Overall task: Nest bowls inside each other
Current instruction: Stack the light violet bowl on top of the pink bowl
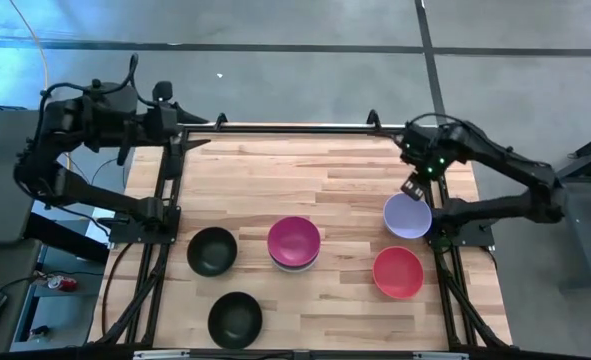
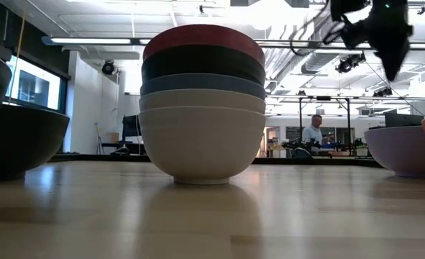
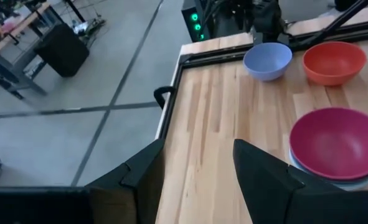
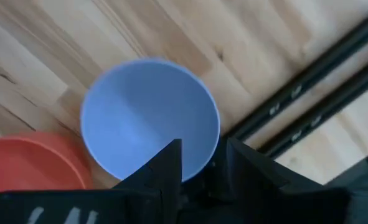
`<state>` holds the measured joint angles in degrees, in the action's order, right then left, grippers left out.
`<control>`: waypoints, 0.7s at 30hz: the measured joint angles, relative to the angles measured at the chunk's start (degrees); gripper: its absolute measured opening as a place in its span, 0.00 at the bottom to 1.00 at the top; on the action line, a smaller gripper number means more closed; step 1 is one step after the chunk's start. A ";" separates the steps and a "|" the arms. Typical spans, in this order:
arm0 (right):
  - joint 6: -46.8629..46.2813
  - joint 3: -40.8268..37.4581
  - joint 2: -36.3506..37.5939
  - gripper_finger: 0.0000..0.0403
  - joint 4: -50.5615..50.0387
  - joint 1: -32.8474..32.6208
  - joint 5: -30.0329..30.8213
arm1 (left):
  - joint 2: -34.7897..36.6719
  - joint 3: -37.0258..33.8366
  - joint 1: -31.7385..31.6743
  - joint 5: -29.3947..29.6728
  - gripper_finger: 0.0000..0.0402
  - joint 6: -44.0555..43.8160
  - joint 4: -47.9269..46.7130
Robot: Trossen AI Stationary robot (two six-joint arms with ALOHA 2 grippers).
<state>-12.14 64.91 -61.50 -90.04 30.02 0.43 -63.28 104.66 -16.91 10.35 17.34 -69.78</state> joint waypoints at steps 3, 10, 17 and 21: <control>-2.91 -4.25 0.56 0.30 0.01 -0.03 -0.07 | -1.26 0.00 0.00 -0.01 0.44 -1.38 0.14; 0.23 -12.13 -0.23 0.29 3.10 -0.02 -0.53 | -4.54 0.00 0.04 -2.73 0.44 -3.27 0.18; 5.77 -14.17 -0.28 0.29 11.07 -0.02 0.73 | -7.04 0.00 0.04 -2.80 0.44 -4.24 0.20; 7.13 -14.17 -0.43 0.29 13.03 0.00 2.97 | -7.99 0.00 0.04 -2.80 0.44 -4.29 0.20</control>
<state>-5.01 50.74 -61.93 -77.01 30.02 3.40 -71.27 104.66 -16.86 7.55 13.05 -69.58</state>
